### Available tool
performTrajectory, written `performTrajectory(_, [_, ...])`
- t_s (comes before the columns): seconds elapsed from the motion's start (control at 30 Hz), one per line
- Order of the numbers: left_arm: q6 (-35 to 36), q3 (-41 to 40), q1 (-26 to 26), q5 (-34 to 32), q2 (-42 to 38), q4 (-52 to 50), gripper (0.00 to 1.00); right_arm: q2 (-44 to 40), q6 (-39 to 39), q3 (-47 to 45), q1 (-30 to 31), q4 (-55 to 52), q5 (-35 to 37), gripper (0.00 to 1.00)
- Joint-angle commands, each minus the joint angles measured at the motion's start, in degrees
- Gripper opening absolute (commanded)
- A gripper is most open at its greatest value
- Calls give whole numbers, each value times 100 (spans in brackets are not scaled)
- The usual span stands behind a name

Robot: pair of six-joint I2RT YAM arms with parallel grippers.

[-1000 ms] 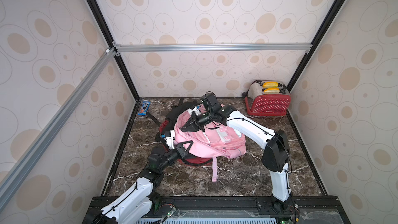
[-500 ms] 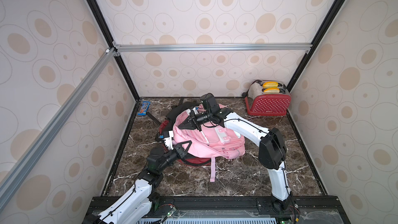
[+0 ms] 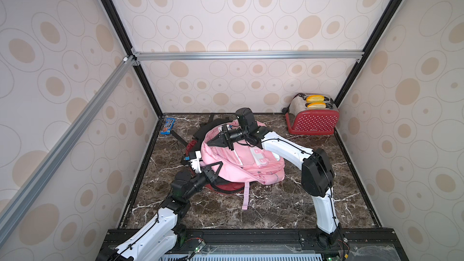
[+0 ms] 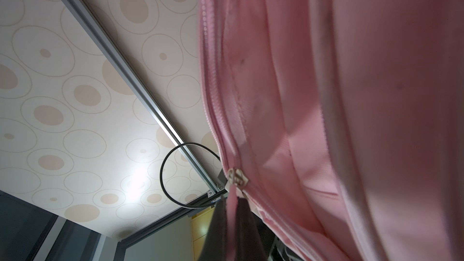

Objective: Zip up the backpack
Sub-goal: Zip the zipper on the backpack.

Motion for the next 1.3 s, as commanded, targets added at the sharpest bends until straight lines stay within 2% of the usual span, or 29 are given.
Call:
performTrajectory(0.0, [96,16,-100,594,-19,-127,0,48,127,273,-473,1627,1002,0])
performTrajectory(0.13, [182,138,-107,522,-113,-460,0,35,-36,226,-475,1566,930,0])
performTrajectory(0.17, [252,200,-107,486,-183,-658,6,-47,-138,150,-481,1454,914,0])
performTrajectory(0.2, [343,283,-104,431,-282,-929,33,-160,-296,41,-482,1331,900,0])
performTrajectory(0.23, [464,398,-104,352,-410,-1274,45,-278,-442,-88,-480,1201,886,0])
performTrajectory(0.37, [970,912,-103,-150,-954,-2739,74,-729,-770,-636,-464,1005,842,0])
performTrajectory(0.43, [1212,1221,-97,-496,-1112,-3460,81,-914,-870,-883,-467,954,820,0])
performTrajectory(0.5, [1387,1453,-96,-734,-1142,-3894,85,-1086,-986,-1096,-444,889,787,0])
performTrajectory(0.7, [1693,2083,-95,-1231,-799,-4630,86,-1463,-1110,-1544,-313,871,756,0])
performTrajectory(0.87, [1957,2558,-103,-1336,-500,-4743,87,-1775,-1204,-1878,-213,812,790,0])
performTrajectory(1.03, [1738,2530,-97,-1034,-201,-4198,88,-2091,-1252,-2211,-154,771,848,0])
performTrajectory(1.27, [1173,1925,-100,-548,224,-2816,88,-2308,-1126,-2568,23,1003,862,0])
